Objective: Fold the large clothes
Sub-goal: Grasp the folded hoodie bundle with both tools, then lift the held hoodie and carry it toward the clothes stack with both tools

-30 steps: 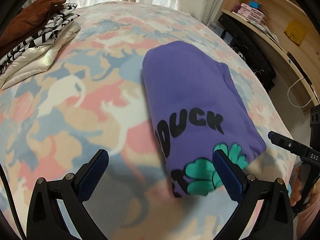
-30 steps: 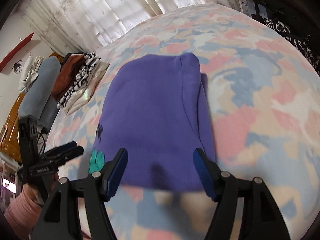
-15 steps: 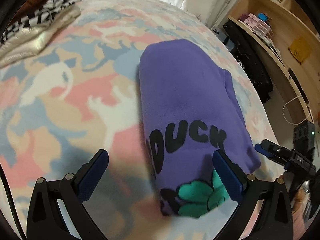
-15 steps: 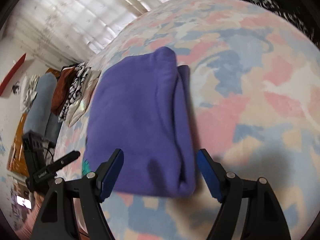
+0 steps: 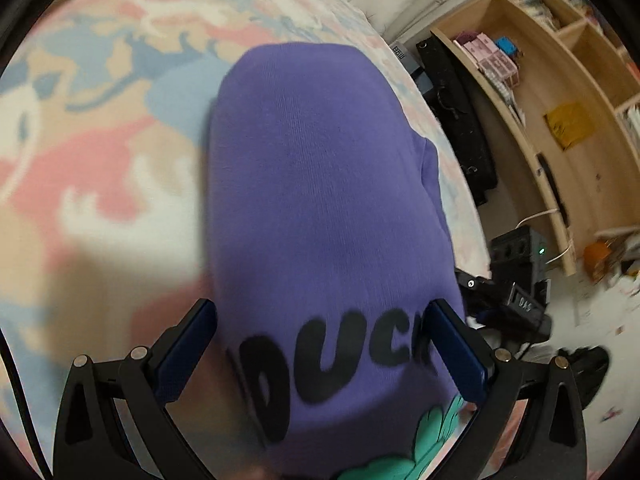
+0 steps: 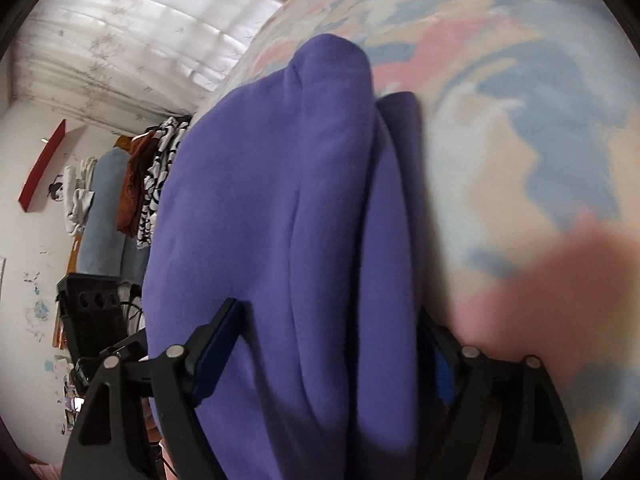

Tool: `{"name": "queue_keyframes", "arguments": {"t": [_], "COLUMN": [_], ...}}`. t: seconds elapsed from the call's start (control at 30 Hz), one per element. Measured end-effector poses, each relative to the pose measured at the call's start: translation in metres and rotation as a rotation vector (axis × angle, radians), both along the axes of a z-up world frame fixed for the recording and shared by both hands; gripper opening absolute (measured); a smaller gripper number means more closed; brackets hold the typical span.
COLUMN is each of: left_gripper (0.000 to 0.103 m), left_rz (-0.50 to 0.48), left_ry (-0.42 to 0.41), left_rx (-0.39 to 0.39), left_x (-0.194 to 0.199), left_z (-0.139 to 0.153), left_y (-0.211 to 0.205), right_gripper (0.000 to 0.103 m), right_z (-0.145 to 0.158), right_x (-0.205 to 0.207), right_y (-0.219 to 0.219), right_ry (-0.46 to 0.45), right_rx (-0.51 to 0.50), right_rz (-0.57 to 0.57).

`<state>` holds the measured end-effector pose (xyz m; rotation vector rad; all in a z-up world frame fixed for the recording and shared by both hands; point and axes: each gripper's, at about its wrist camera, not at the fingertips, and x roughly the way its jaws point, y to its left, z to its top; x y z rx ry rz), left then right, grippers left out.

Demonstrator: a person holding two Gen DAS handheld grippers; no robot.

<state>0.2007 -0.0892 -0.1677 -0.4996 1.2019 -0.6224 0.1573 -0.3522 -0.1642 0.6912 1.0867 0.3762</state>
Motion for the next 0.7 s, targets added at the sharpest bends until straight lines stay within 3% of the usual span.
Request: {"name": "queue_keyframes", "arguments": {"t": [0.27, 0.33, 0.4, 0.47, 0.7], "left_gripper": [0.103, 0.102, 0.096, 0.091, 0.085], "left_rz": [0.028, 0.038, 0.042, 0.037, 0.010], "left_ry": [0.008, -0.003, -0.028, -0.072, -0.179], "left_rx": [0.024, 0.053, 0.087, 0.132, 0.212], "left_x": [0.007, 0.003, 0.001, -0.004, -0.026], "left_z": [-0.002, 0.003, 0.012, 0.023, 0.072], "left_y": [-0.022, -0.027, -0.031, -0.038, -0.037], "right_gripper": [0.082, 0.076, 0.058, 0.047, 0.040], "right_z": [-0.008, -0.007, -0.005, -0.003, 0.016], "right_x": [0.011, 0.010, 0.009, 0.007, -0.006], "right_y": [0.001, 0.004, 0.002, 0.001, 0.014], "right_ry": [-0.014, -0.023, -0.031, -0.042, -0.096], "right_rx": [0.057, 0.053, 0.072, 0.071, 0.044], "right_rz": [0.029, 0.027, 0.027, 0.026, 0.006]}}
